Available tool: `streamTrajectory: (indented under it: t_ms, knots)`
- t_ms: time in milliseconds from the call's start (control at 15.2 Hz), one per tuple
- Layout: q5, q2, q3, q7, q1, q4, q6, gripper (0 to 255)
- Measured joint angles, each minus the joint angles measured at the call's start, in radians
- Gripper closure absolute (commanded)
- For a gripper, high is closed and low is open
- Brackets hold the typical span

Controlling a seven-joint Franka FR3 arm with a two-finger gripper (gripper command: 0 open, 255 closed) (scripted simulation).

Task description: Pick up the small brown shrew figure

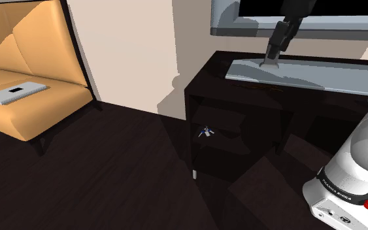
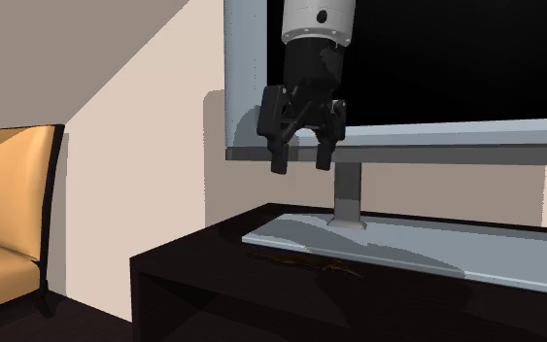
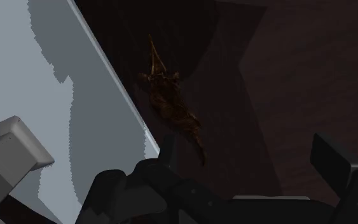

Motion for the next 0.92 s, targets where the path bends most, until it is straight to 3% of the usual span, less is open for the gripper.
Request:
streamTrajectory:
  t_ms: [264, 924]
  knots:
    - [-0.02, -0.021, -0.038, -0.057, 0.0, -0.066, 0.058, 0]
    - [-0.115, -0.045, -0.216, -0.295, -0.016, -0.336, 0.357, 0]
